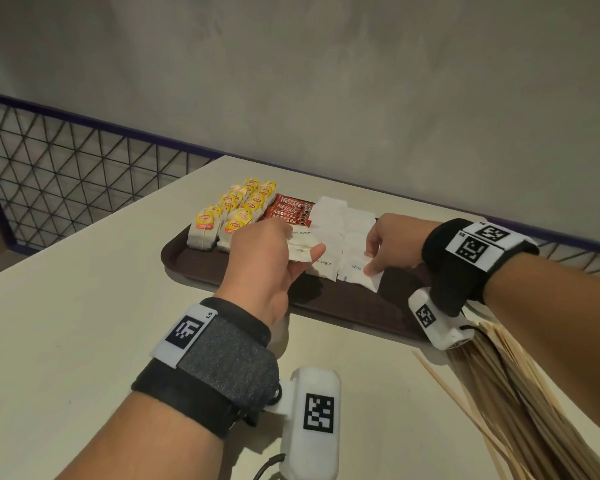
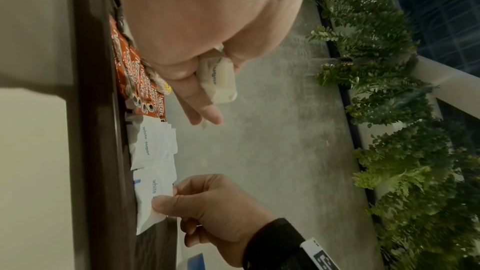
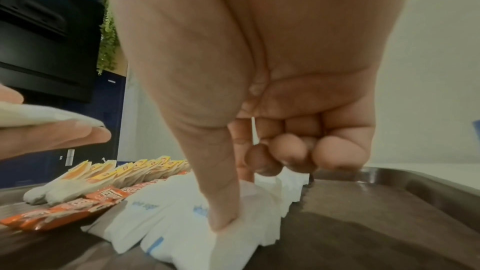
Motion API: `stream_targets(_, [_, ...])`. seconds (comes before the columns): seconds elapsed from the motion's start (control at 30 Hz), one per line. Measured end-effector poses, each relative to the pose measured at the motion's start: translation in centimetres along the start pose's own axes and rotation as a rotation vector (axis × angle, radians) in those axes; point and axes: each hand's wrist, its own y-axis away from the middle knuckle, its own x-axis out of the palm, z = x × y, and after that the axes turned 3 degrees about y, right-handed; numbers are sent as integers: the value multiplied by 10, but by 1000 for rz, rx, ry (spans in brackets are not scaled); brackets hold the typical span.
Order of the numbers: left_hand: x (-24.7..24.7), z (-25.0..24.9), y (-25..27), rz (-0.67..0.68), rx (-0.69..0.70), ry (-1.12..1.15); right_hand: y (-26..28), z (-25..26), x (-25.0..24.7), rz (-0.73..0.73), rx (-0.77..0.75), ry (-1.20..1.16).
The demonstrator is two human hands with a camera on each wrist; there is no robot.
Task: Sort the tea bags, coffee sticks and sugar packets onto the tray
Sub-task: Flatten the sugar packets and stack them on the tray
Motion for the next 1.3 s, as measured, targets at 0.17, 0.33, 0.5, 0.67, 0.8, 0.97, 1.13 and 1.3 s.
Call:
stream_targets(0.17, [-1, 7, -3, 50, 20, -64, -3, 2, 0, -39, -14, 27])
stream_targets(0.33, [0, 7, -1, 70, 27, -149, 0, 3, 2, -69, -54, -31])
stream_targets(0.5, [-1, 6, 0, 83, 41, -201, 1, 5, 1, -79, -62, -19])
stream_targets(0.67, [-1, 7, 2, 117, 46, -250, 27, 3, -24, -230, -32, -550])
stream_targets(0.8, [3, 9, 8, 175, 22, -300, 68, 6, -29, -70, -52, -1093])
stream_targets(0.97, [6, 11, 16, 229, -12, -353, 81, 13, -18, 3, -152, -1011])
stream_targets(1.13, [11, 9, 19, 223, -41, -329, 76, 12, -14, -120, -257, -1026])
stream_targets(1.3, [12, 9, 22, 232, -109, -340, 65, 7, -16, -322, -280, -1154])
